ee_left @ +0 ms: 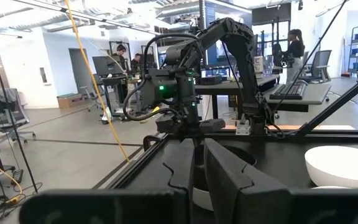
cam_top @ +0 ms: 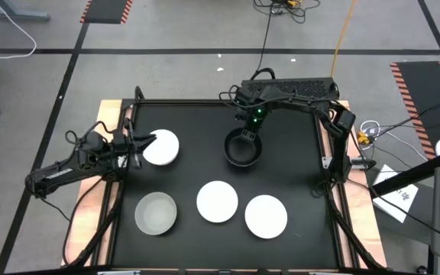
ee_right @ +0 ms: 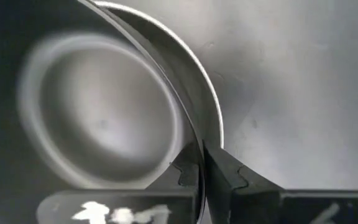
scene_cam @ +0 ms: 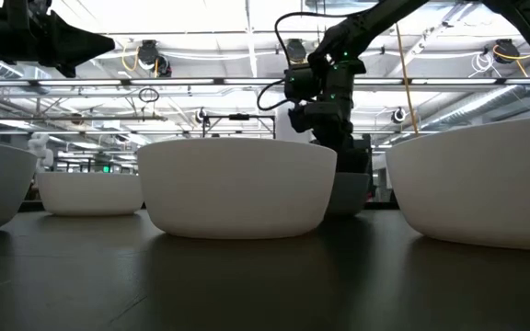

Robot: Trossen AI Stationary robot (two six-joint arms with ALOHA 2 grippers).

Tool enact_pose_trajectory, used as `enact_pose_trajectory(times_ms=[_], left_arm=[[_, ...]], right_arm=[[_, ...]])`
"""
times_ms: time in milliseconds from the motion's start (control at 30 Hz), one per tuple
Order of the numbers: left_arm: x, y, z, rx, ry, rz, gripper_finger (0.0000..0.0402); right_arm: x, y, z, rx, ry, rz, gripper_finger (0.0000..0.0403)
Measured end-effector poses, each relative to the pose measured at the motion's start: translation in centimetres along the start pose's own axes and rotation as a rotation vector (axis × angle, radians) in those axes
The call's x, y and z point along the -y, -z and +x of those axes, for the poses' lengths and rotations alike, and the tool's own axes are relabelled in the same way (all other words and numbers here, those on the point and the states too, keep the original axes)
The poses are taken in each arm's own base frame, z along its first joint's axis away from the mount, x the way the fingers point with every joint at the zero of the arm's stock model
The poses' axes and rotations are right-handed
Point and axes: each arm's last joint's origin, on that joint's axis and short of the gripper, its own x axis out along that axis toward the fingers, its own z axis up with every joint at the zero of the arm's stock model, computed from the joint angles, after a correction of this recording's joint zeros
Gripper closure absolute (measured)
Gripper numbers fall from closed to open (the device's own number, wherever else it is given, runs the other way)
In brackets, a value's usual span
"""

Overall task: Nest bowls inside each other
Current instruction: Stack the black bowl on the top gray bowl

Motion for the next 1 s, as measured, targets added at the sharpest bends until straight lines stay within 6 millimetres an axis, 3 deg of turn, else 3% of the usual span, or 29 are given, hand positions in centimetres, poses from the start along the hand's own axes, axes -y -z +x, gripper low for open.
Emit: enact_pose_trajectory(times_ms=[267,1000], left_arm=[[0.00,0.00,0.00,0.000,0.000,-0.002,0.0360],[0.00,0.02,0.00,-0.002,0.000,0.000,0.0360]], right_arm=[[-0.49,0.19,0.03,-0.019,-0.083,0.012,0.0403],[-0.37,0.38,0.56,-0.064,-0.002,0.035,0.0403]])
